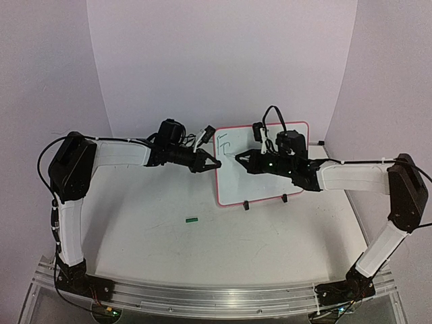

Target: Write a sentence on the whiteboard

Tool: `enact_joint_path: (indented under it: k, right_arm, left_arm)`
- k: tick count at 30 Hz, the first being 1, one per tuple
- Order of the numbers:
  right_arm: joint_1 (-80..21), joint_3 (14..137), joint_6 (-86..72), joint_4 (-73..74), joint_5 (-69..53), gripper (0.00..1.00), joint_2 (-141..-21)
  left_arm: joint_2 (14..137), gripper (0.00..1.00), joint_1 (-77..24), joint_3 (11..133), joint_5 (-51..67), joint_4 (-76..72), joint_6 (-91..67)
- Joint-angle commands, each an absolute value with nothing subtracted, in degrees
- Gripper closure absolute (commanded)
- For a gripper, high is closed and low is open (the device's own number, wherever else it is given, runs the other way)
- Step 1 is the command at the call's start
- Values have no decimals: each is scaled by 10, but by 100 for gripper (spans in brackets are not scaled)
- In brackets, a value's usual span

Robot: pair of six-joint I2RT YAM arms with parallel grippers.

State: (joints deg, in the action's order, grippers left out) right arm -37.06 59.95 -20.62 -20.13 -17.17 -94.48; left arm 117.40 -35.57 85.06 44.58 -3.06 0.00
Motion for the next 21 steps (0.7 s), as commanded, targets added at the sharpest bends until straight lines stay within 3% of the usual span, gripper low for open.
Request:
enact_joint_path:
  k: [1, 21]
  right_arm:
    - [-367, 600, -202, -206, -121, 100, -916]
    - [-367, 612, -197, -206, -125, 100, -920]
  left_arm:
    - [1190, 100, -380, 849, 447, 67, 18]
    - [1189, 100, -380, 849, 448, 67, 18]
